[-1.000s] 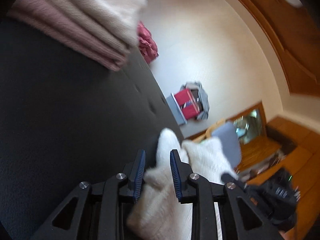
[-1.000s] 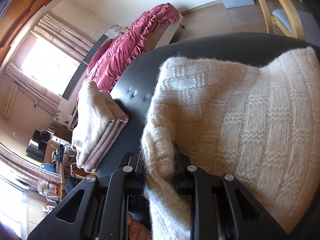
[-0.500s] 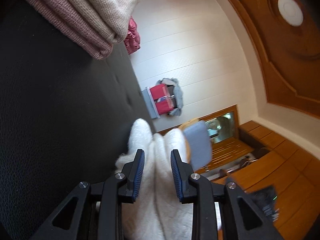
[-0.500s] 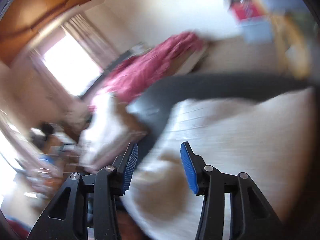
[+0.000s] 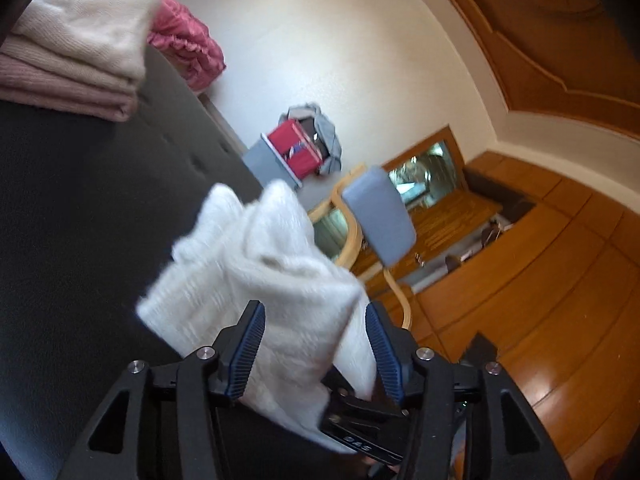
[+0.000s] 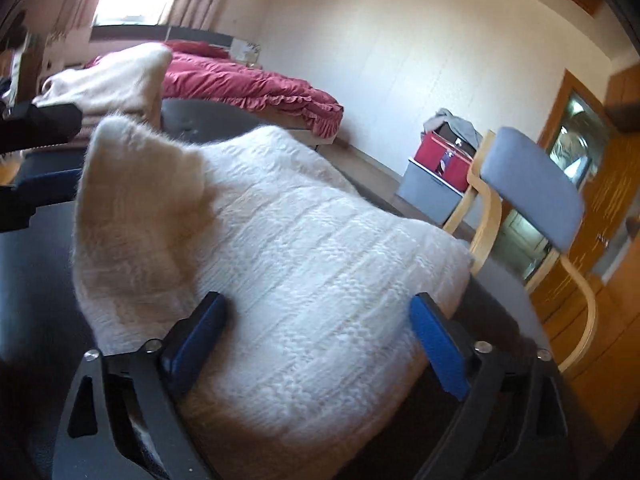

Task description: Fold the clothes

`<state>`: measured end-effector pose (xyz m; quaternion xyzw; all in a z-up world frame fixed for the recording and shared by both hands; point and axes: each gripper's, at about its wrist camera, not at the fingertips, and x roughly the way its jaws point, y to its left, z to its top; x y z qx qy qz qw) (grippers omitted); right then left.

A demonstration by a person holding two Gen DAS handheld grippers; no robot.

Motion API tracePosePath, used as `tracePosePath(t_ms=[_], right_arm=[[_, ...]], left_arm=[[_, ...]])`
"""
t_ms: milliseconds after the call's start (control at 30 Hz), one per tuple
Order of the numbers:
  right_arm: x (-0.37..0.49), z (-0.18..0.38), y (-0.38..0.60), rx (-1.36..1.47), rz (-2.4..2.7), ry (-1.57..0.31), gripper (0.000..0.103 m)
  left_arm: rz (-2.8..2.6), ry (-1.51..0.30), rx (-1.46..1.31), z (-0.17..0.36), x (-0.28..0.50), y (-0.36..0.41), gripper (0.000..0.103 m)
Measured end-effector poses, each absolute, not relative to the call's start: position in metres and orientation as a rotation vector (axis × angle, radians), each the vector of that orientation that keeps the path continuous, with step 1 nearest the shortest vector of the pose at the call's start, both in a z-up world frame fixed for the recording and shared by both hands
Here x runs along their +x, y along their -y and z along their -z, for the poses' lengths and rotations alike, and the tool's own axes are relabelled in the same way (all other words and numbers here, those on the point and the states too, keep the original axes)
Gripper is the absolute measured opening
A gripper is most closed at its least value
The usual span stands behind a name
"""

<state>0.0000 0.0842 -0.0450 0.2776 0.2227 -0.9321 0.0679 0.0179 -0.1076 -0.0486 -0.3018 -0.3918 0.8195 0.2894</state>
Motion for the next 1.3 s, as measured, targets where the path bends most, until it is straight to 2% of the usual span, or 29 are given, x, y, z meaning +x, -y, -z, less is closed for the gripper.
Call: tracePosePath(t_ms=[300, 533, 600, 700, 833, 933, 1033, 1300], right_arm=[[0.001, 0.047, -0.091, 0.834, 2.809, -0.623, 0.100], [0.006, 0.044, -0.080, 0.800, 2.818, -0.654, 0.100], [0.006, 0.043, -0.081, 0.800, 2.816, -0.639, 0.100], [0.015, 0.031, -0.091, 0.701, 2.823, -0.543, 0.100], [0.033, 0.010, -0.109, 0.497, 2.778, -0.304, 0.098], [0.028, 0.009, -0.111, 0.536, 2.668, -0.190, 0.090], [0.015, 0.020, -0.105, 0.663, 2.617, -0.189, 0.088], [0.004, 0.027, -0.089, 0.776, 2.631, -0.268, 0.094]], left_arm=[[-2.413, 0.734, -0.938, 0.039, 0.017, 0.071, 0.054], [-2.402, 0.843, -1.060, 0.053, -0.015, 0.096, 0.052], [-2.343, 0.861, -1.021, 0.052, -0.012, 0.106, 0.028], [-2.317, 0.865, -0.862, 0.036, 0.003, 0.124, 0.019], [-2.394, 0.833, -0.767, 0.031, 0.013, 0.139, 0.018], [-2.436, 0.966, -0.909, 0.067, 0.000, 0.156, 0.018], [-2.393, 1.143, -0.923, 0.096, -0.005, 0.175, 0.017], [-2.380, 1.150, -0.926, 0.101, -0.008, 0.175, 0.019]])
